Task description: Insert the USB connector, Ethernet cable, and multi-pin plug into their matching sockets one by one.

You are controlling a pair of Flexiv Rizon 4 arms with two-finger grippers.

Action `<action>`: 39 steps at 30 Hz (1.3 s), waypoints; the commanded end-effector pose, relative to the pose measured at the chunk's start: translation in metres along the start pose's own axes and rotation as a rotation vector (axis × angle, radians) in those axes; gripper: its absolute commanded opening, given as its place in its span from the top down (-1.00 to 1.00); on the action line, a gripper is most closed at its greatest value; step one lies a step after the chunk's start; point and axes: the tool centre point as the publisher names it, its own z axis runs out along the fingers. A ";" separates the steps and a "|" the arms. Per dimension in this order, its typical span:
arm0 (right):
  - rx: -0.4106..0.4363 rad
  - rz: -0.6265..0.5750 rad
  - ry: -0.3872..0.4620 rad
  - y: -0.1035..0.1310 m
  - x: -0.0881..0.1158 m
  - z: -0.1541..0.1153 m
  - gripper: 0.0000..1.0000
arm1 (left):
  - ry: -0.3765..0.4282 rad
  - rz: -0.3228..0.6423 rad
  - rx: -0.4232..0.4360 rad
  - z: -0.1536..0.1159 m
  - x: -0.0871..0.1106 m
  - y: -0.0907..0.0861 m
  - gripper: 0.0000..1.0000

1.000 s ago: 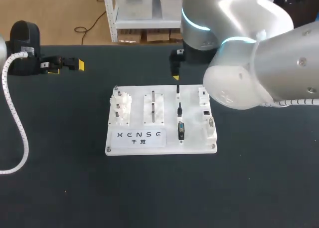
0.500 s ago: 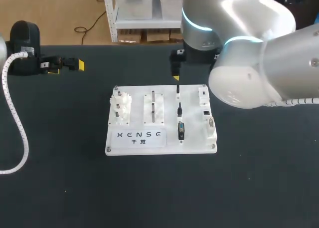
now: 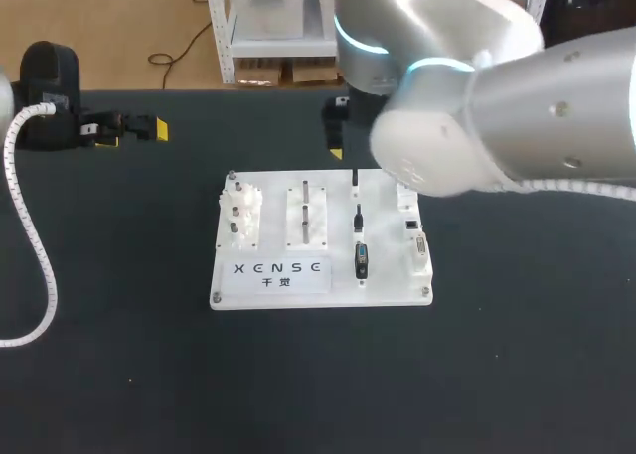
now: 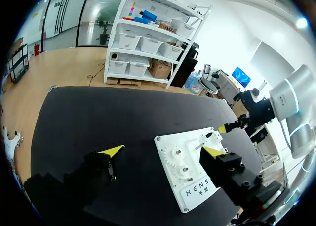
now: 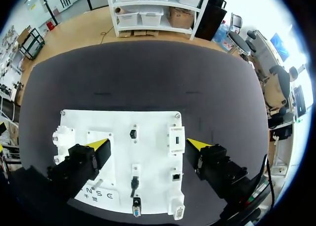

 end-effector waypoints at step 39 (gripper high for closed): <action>-0.009 -0.080 0.208 0.010 0.019 0.065 0.15 | 0.000 0.000 0.000 0.000 0.000 0.000 -1.00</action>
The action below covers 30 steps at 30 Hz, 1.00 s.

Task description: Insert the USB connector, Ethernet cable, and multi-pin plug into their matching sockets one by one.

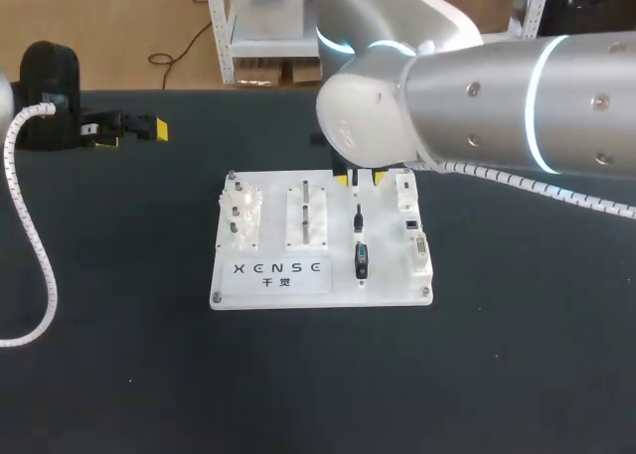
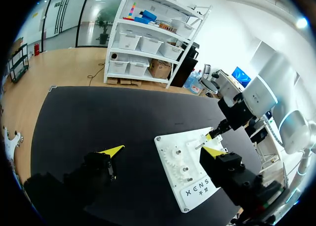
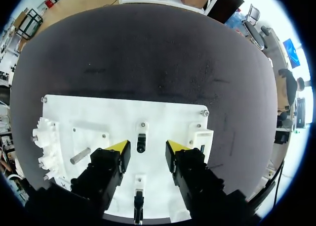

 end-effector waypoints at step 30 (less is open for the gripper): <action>-0.026 -0.008 -0.061 0.002 -0.006 -0.001 0.54 | 0.000 0.000 0.000 0.000 0.000 0.000 -1.00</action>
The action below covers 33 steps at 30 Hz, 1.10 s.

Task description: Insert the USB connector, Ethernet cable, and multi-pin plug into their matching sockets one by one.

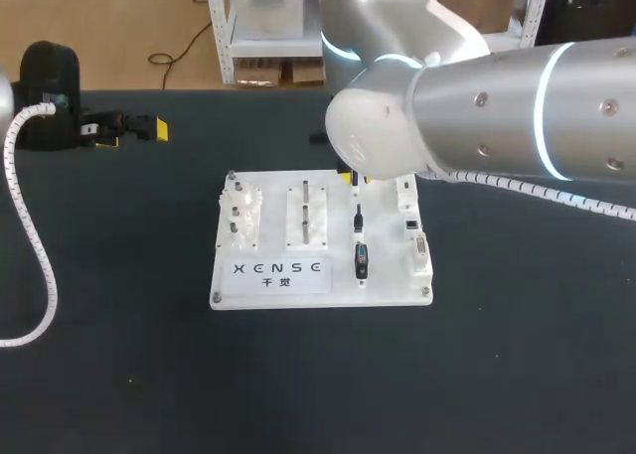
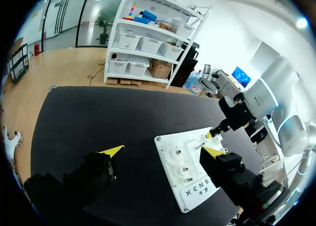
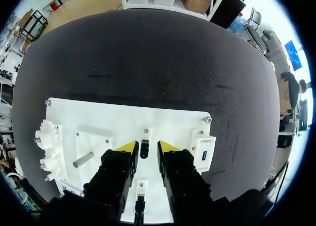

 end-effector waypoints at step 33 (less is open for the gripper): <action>0.000 0.020 -0.050 0.003 0.001 -0.013 1.00 | 0.000 0.000 0.000 0.000 0.000 0.000 -1.00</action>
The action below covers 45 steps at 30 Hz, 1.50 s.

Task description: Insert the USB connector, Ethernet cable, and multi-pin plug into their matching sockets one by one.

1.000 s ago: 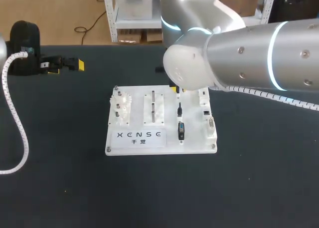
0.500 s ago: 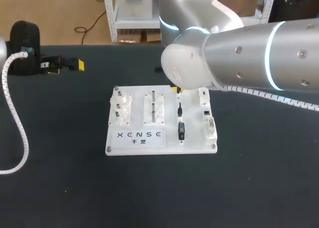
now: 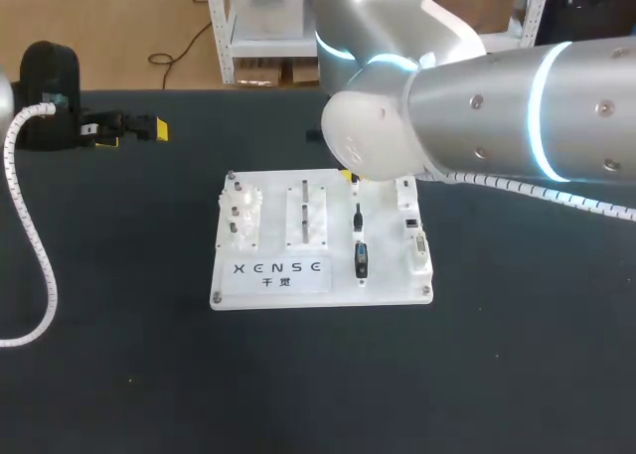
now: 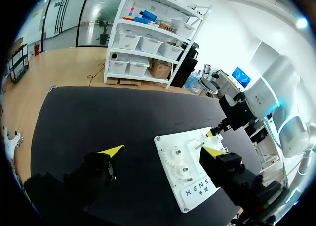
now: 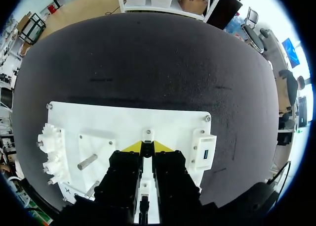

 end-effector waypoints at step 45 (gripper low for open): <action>0.049 0.057 -0.041 -0.081 0.019 -0.013 1.00 | 0.000 0.000 0.000 0.000 0.000 0.000 -1.00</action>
